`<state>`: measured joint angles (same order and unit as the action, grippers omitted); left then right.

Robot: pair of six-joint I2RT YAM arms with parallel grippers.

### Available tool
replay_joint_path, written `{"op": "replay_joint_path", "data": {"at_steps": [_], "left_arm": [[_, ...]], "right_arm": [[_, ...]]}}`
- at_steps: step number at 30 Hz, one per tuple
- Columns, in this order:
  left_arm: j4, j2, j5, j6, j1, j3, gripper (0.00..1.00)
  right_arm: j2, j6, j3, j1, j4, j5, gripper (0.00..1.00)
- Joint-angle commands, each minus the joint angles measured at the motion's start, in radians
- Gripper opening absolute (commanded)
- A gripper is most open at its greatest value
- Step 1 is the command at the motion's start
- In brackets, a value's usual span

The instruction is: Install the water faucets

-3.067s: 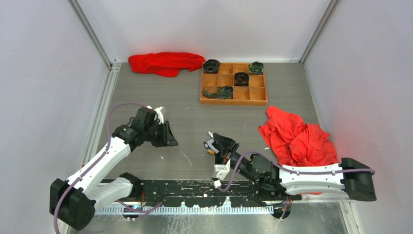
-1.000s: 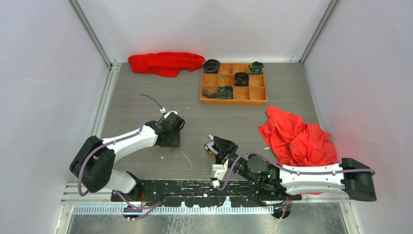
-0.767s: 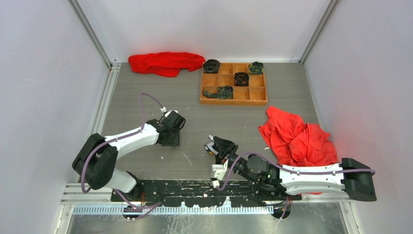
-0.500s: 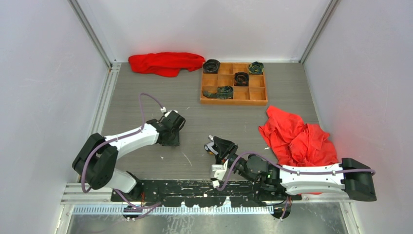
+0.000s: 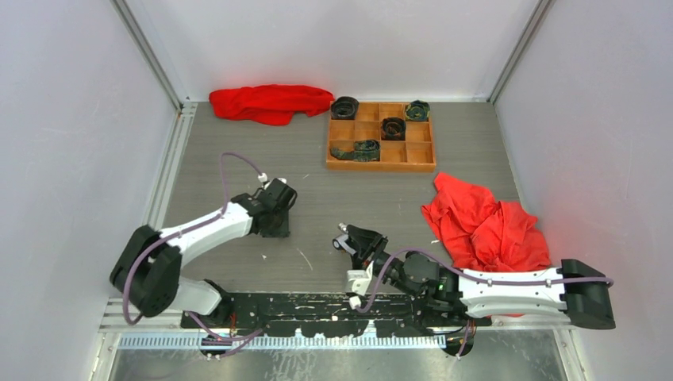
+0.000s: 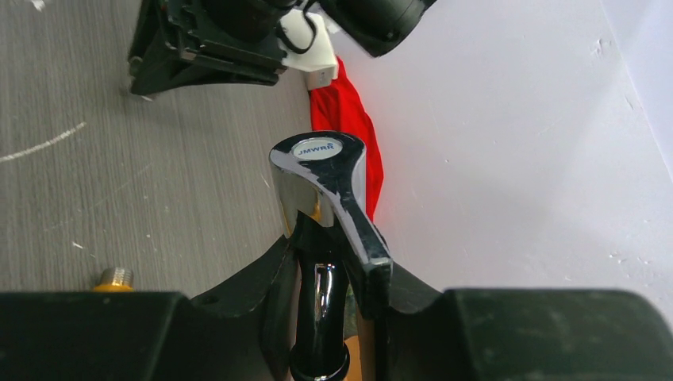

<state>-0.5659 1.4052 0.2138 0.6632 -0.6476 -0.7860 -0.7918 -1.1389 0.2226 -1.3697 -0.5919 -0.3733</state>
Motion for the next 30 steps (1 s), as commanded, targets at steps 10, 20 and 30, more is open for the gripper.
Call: {"op": "replay_joint_path", "data": {"at_steps": [10,20,30], "left_arm": [[-0.403,-0.382,-0.864,-0.188,0.352,-0.326,0.0],[-0.004,-0.407,-1.492,0.229,0.355,-0.213,0.0],[0.111,-0.417,-1.614,0.31,0.356,-0.121,0.0]], "right_arm": [[0.07,0.011,0.109,0.002,0.014,0.267,0.0],[-0.097,-0.283,0.08,-0.024,-0.294,0.255,0.0],[-0.26,-0.559,0.101,-0.077,-0.521,0.194,0.0]]}}
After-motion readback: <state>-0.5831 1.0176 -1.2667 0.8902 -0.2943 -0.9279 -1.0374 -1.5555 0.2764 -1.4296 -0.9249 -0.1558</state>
